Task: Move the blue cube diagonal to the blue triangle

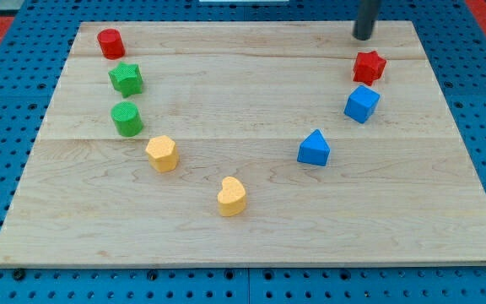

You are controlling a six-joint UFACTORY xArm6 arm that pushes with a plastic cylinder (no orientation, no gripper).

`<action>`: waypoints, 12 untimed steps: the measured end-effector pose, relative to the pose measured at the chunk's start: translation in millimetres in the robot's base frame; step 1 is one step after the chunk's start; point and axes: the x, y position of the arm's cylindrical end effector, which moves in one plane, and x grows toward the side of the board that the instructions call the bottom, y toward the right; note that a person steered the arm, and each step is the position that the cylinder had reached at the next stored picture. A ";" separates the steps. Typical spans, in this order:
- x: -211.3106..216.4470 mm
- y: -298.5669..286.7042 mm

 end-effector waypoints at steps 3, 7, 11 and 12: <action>138.9 31.0; 144.5 -39.4; 121.0 -121.4; 105.1 -145.9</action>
